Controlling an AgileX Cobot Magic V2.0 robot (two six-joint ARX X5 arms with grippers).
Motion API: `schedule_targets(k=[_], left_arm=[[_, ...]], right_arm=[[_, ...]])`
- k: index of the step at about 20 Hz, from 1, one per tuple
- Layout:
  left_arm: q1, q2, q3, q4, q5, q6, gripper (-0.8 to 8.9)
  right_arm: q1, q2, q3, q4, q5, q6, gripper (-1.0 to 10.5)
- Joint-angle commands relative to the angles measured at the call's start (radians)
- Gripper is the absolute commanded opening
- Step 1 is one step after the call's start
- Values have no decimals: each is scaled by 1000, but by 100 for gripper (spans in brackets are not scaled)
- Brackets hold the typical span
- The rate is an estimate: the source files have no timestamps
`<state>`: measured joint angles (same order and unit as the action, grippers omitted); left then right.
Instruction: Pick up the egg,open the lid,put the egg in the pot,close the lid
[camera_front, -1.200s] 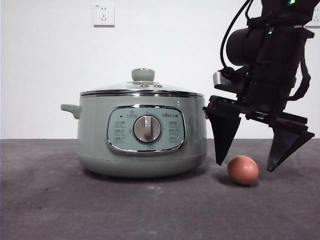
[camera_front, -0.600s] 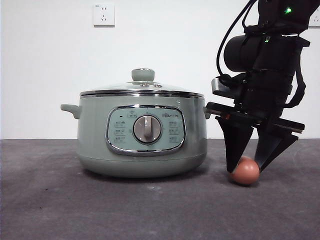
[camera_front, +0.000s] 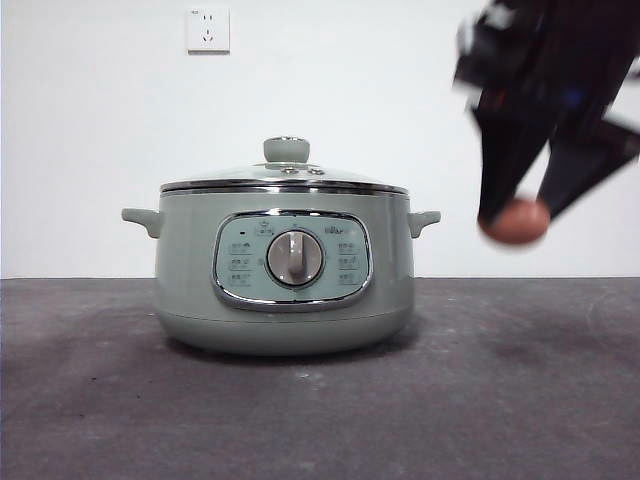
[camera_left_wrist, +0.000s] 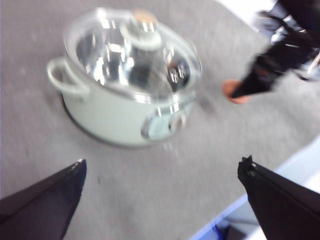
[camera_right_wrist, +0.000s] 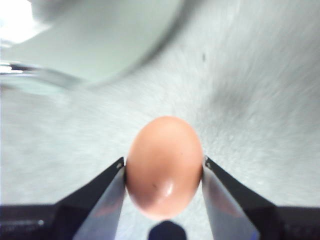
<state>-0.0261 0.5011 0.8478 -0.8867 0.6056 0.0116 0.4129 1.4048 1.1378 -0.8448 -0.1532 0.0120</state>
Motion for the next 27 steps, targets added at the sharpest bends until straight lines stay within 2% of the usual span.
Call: schedule_targets(k=[1,5,11,17,23,27], left_arm=[[-21,66,25,37,0,-22,657],[-89,252,117,132,-6,-21,657],[-272,574,282,325,-182,-16,657],[-413,895,486,401,-351,47,657],[-458,1116,573,485,-397,45,656],[-458,1172,573,497,-421,45,656]], right_arm=[[2,-134,-4,-2,3,-23,-17],[2,-338,-3,-6,3,-29,-17],[2,-501,-3,-23,3,-29,-17],[2,-529,-3,-40,3,-28,-17],[2,-529,-3,-44,3,-28,-17],[2,-529,-3,-51,3,-28,-16]])
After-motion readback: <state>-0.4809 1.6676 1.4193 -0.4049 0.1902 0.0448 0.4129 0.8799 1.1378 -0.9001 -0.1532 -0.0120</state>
